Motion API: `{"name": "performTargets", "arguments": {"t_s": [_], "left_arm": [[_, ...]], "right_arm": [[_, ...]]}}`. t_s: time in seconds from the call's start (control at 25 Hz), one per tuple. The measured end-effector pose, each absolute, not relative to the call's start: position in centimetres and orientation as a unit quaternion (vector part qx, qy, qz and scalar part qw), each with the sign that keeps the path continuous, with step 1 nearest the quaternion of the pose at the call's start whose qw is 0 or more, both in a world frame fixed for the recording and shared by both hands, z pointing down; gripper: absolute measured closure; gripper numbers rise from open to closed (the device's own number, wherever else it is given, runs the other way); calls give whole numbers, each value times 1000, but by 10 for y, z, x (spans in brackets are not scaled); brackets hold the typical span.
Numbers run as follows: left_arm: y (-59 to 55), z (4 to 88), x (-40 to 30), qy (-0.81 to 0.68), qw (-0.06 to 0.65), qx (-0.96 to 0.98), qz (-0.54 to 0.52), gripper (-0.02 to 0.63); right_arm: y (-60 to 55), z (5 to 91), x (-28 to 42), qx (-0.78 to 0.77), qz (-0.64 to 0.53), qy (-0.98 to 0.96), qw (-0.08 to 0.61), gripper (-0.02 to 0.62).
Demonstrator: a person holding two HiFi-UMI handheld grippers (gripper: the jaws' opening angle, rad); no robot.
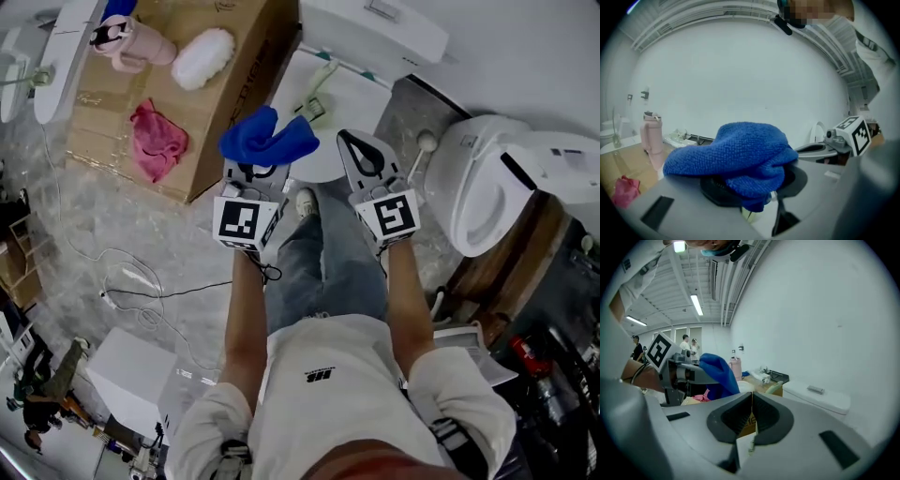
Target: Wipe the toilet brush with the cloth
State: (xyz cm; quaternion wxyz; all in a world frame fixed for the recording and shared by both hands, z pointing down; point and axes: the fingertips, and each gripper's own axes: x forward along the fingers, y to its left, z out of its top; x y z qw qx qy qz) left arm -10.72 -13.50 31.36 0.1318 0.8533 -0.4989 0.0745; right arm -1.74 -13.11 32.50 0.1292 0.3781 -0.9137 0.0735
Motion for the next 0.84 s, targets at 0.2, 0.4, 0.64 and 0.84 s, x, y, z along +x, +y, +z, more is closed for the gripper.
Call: {"name": "performTargets", "arguments": {"t_s": [0.2,0.4,0.64,0.84], "left_arm": [[-109,283,-114,-502,130,852,71,436],[-85,253,-123,-506,132,850,69,436],[-65,227,-128,-507,125,850,66,436],[-38,218,-137,-507,133,849,63,436]], "right_arm": [[-109,282,-19,372,55,-918,125,595],[-83,242,-21,372,50,-919,123,595],[-70,217,-21,371,35,-919,131,595],[-51,206,-29,371,29,-919,130,595]]}}
